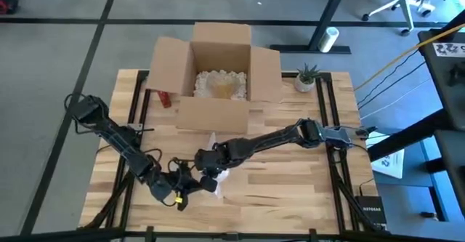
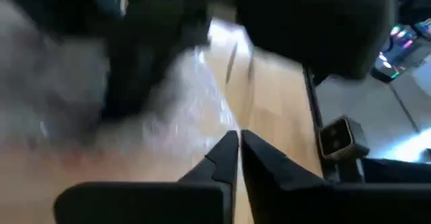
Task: Wrap mug
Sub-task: Wrap the red mug with bubble wrap
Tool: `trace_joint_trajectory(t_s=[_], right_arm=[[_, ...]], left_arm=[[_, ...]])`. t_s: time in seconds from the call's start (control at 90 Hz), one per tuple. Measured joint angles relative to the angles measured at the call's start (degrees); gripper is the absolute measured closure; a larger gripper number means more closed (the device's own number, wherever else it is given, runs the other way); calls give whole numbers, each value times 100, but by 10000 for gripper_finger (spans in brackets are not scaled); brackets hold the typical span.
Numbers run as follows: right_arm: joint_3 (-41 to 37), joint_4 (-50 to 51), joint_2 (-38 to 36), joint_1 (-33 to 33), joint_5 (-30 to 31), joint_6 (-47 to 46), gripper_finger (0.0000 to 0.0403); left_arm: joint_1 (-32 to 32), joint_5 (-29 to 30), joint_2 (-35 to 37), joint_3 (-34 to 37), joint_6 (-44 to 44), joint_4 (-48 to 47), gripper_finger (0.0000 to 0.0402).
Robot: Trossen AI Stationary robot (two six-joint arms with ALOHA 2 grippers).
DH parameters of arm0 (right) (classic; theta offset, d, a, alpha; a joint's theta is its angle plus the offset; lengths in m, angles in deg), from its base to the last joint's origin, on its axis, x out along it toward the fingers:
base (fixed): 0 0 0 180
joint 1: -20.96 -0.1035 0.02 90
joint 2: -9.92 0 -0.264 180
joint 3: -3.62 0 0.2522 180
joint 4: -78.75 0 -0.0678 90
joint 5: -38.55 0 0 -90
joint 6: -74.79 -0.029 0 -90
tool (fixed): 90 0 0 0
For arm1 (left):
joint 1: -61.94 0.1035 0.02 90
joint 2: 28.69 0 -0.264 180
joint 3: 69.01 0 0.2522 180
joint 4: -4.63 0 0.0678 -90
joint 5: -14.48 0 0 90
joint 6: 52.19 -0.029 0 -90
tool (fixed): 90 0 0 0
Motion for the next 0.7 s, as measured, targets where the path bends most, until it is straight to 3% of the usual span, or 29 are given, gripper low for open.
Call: trace_joint_trajectory(t_s=[0.222, 0.444, 0.6, 0.7], right_arm=[[2, 9, -4, 0, -4, -16, 403], [4, 48, -9, -2, -39, -14, 403], [8, 51, -15, -2, -42, -1, 403], [11, 48, -20, 0, -44, 1, 403]], left_arm=[[347, 53, 0, 0, -171, -47, 402], [114, -79, 114, 0, -201, -86, 402], [-146, 378, 473, 0, -490, -259, 402], [-248, 701, 749, 0, -275, -927, 402]])
